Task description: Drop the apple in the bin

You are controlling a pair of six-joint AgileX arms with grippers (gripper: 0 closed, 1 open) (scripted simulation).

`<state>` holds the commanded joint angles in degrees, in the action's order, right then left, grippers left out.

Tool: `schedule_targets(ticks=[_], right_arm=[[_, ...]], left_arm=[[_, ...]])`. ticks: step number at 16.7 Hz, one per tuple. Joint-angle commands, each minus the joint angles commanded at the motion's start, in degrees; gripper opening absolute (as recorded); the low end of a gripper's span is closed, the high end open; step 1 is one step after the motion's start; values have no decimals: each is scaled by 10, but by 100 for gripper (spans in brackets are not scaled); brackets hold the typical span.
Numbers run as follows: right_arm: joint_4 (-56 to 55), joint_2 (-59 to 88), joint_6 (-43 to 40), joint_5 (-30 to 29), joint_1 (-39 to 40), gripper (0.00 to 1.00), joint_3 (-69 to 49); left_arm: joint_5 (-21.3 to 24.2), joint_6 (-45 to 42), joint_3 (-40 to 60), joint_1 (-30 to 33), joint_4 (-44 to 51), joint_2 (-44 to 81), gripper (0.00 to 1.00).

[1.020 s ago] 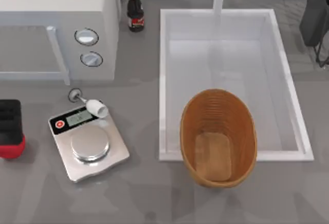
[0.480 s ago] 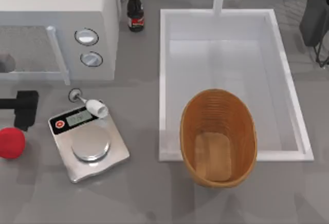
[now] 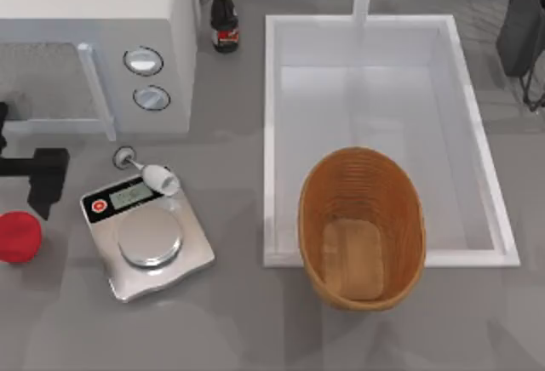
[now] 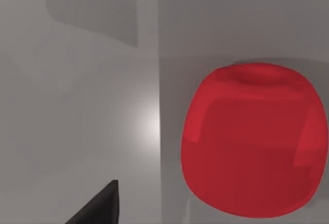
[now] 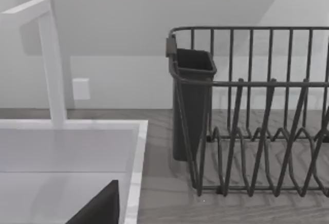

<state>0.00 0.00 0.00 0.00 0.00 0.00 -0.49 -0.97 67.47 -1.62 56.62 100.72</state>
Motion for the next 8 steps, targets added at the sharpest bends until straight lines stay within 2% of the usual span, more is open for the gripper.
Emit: schedule_targets(ticks=[4,8], right_arm=[[0,0,0,0,0,100,0],[0,0,0,0,0,100,0]], left_arm=[[0,-7,-18,-5,-21,3,100],[0,-15,-65,-13,-97,32,100]])
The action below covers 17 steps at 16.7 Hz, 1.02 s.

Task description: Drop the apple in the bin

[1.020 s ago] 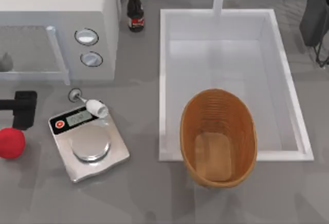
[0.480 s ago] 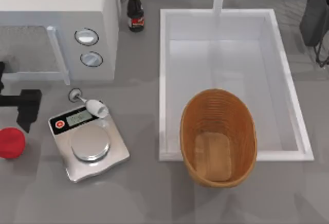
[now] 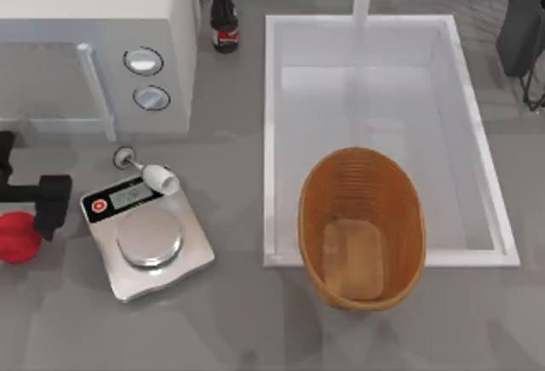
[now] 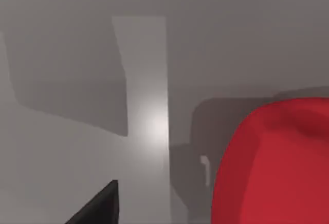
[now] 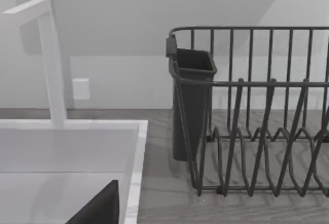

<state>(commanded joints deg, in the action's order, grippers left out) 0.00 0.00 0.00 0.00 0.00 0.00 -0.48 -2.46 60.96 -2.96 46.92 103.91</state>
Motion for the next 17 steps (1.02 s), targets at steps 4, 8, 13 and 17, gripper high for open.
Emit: schedule_targets(ticks=[4,8,13,17], right_arm=[[0,0,0,0,0,100,0],[0,0,0,0,0,100,0],[0,0,0,0,0,100,0],[0,0,0,0,0,100,0]], left_arm=[[0,10,-21,9,-57,38,100],[0,12,-21,11,-61,40,100],[0,12,-21,11,-61,40,62],[0,12,-21,11,-61,40,32]])
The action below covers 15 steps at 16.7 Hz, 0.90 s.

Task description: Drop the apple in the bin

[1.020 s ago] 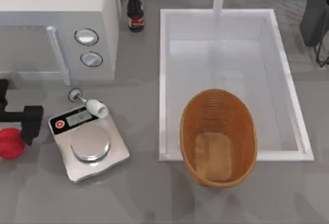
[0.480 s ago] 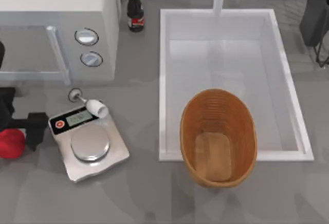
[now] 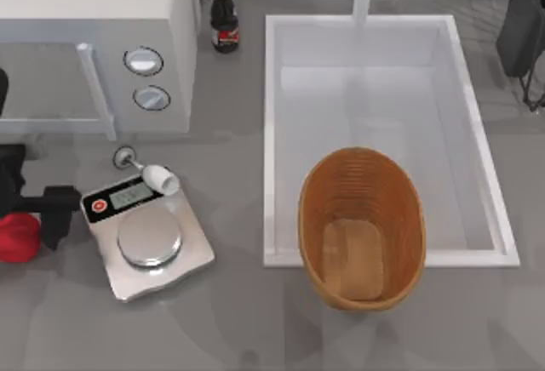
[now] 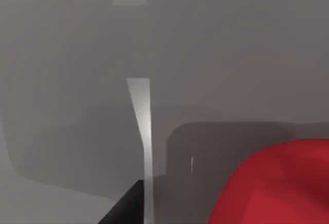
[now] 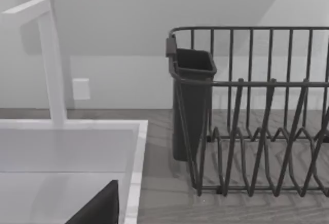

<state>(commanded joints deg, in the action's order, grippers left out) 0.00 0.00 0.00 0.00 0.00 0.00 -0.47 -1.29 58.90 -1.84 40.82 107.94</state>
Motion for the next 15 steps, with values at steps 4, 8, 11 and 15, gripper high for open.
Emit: schedule_targets(ticks=[4,8,11,15], right_arm=[[0,0,0,0,0,100,0],[0,0,0,0,0,100,0],[0,0,0,0,0,100,0],[0,0,0,0,0,100,0]], left_arm=[[0,0,0,0,0,0,2],[0,0,0,0,0,0,0],[0,0,0,0,0,0,0],[4,3,4,-3,17,-16,0]])
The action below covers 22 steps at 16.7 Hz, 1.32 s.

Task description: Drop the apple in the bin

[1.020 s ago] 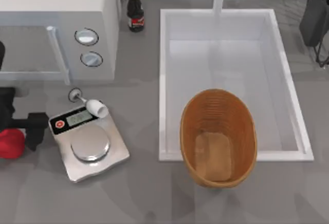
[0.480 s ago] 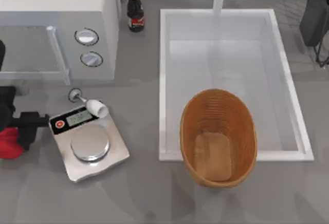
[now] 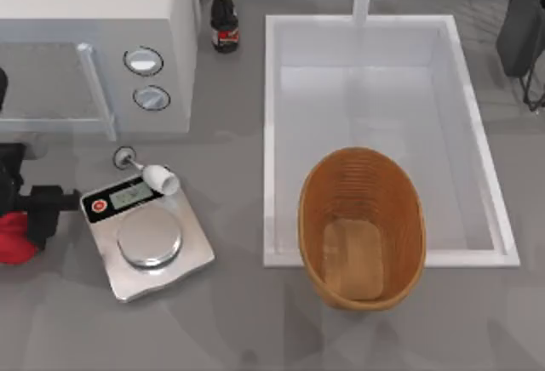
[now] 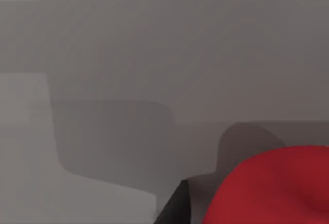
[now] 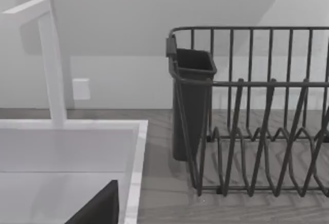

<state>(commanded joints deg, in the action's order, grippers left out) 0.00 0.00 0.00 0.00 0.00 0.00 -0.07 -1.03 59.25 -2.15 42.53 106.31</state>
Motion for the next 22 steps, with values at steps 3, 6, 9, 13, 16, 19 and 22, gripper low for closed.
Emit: schedule_targets(ticks=[3,6,9,13,16,19,22], right_arm=[[0,0,0,0,0,100,0],[0,0,0,0,0,100,0],[0,0,0,0,0,100,0],[0,0,0,0,0,100,0],[0,0,0,0,0,100,0],[0,0,0,0,0,100,0],[0,0,0,0,0,100,0]], left_arm=[[-3,7,16,-12,42,-23,0],[-5,11,56,-18,107,-59,0],[-4,10,115,-15,185,-90,0],[-1,5,195,-3,280,-102,0],[1,3,237,5,325,-94,0],[1,3,242,6,331,-92,0],[0,2,241,3,330,-93,0]])
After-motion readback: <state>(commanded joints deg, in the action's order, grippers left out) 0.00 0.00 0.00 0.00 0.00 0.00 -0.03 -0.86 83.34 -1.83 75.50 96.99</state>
